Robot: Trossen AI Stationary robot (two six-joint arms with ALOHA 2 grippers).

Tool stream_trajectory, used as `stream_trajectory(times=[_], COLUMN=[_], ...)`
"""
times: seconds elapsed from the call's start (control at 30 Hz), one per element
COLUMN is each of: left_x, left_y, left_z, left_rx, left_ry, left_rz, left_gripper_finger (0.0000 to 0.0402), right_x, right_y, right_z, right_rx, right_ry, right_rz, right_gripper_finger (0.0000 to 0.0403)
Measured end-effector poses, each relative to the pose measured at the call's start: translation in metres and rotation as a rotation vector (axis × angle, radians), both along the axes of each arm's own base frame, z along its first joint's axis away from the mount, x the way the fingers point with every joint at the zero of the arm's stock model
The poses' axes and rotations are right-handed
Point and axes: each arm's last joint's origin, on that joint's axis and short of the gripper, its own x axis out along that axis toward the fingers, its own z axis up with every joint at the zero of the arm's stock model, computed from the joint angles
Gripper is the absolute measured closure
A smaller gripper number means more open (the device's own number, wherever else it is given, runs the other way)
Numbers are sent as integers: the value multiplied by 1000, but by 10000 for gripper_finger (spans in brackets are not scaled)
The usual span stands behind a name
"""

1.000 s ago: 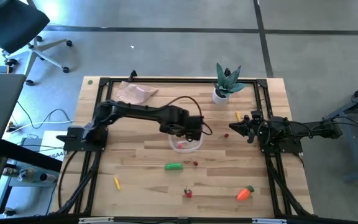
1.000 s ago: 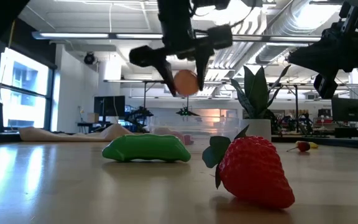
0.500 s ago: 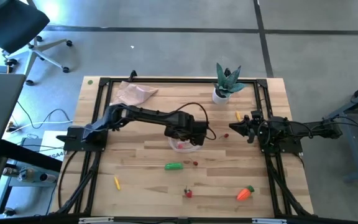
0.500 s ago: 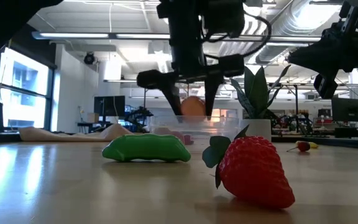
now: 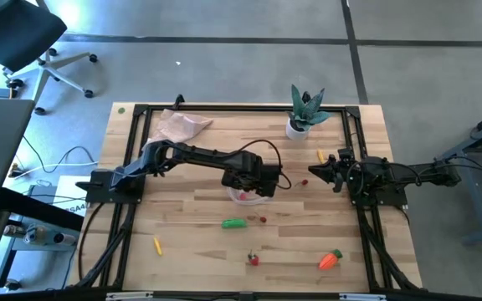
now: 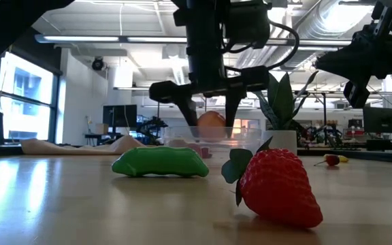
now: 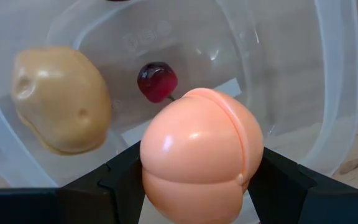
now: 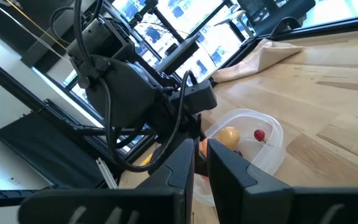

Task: Pick and placing Produce into tupperware
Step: Put the orange peach into the transparent bin, then put the bottom corn into the transparent bin

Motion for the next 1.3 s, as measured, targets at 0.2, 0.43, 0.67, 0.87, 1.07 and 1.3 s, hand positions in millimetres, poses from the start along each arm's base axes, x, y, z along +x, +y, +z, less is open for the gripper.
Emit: stream_trajectory(times=[0.2,0.43,0.67,0.87,1.07,1.3], left_x=[0,0,0,-1,-1,-1], left_y=[0,0,0,0,0,0], left_z=[0,0,0,0,0,1], left_rx=[12,10,-4,-9,3,2], left_ry=[0,0,2,7,8,7], left_rz=[26,55,72,79,80,79], left_gripper_finger=[174,174,173,136,89,70], right_x=[0,0,0,0,0,0], right_y=[0,0,0,0,0,0], right_z=[0,0,0,0,0,0], right_rx=[0,0,0,0,0,0], right_ry=[0,0,0,0,0,0], right_rz=[0,0,0,0,0,0], right_gripper_finger=[366,366,366,366,366,366])
